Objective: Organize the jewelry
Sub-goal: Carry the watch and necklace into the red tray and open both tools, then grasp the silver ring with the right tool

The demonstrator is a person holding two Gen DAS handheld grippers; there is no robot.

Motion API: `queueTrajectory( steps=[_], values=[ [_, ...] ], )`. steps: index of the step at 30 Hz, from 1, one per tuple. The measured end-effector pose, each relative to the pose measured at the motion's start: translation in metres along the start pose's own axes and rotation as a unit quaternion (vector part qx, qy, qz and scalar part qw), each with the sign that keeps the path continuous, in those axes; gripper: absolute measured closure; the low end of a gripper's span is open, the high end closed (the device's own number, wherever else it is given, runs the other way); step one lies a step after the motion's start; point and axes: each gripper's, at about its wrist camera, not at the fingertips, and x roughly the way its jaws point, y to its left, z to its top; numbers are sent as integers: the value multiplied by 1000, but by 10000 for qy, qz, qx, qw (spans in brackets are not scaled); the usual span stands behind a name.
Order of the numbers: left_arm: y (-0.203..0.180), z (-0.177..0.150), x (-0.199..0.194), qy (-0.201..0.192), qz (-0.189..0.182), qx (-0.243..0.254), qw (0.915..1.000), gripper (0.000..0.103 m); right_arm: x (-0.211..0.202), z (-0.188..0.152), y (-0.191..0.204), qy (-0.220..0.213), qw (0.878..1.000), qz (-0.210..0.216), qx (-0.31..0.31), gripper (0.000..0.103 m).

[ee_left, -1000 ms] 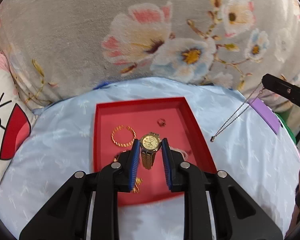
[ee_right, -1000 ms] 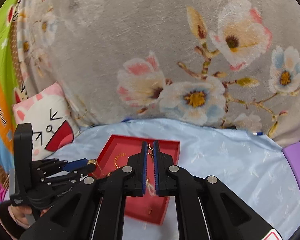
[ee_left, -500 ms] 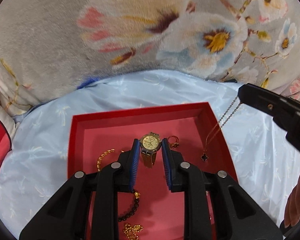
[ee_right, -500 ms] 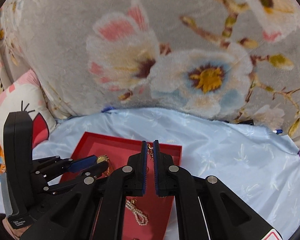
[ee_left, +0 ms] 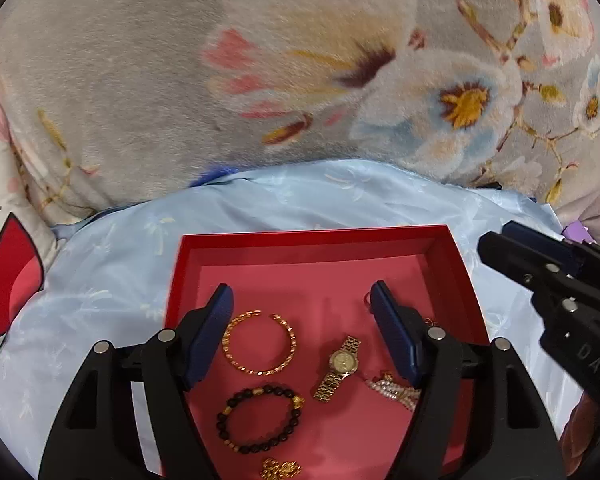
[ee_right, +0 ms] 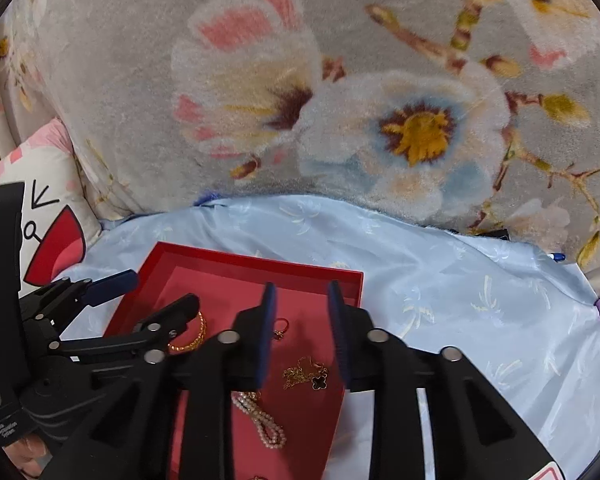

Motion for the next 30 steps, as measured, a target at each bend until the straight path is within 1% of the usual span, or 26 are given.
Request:
queueTrajectory(
  steps=[3, 7, 9, 14, 17, 21, 22, 25, 29, 30],
  values=[
    [9, -5, -13, -37, -26, -124, 9999, 34, -15, -1, -1, -121, 9999, 68, 22, 73],
    [19, -19, -38, -203, -38, -132, 9997, 32, -45, -10, -2, -283, 9995, 158, 18, 71],
    [23, -28, -51, -242, -18, -146, 9996, 28, -64, -20, -3, -370, 9991, 196, 17, 68],
    [30, -62, -82, -197, -13, -172, 9997, 28, -103, -55, -4, -361, 9991, 209, -24, 67],
    [31, -87, -97, -144, -4, -152, 9998, 28, -122, -83, -3, -289, 9993, 206, -71, 67],
    [25, -126, -116, -107, 156, 14, 9998, 27, -142, -128, 2, -129, 9997, 165, -153, 66],
    [23, -135, -120, -71, 127, 32, 9999, 24, -145, -139, 3, -55, 9997, 162, -176, 65],
    [18, -163, -129, 62, 74, -19, 10000, 23, -150, -171, 9, 189, 9995, 90, -228, 65],
    [4, -197, -138, 130, 240, 118, 9996, 21, -152, -207, 17, 482, 9983, 285, -128, 65],
    [1, -204, -139, 146, 268, 153, 9994, 19, -153, -215, 19, 541, 9979, 339, -85, 65]
  ],
)
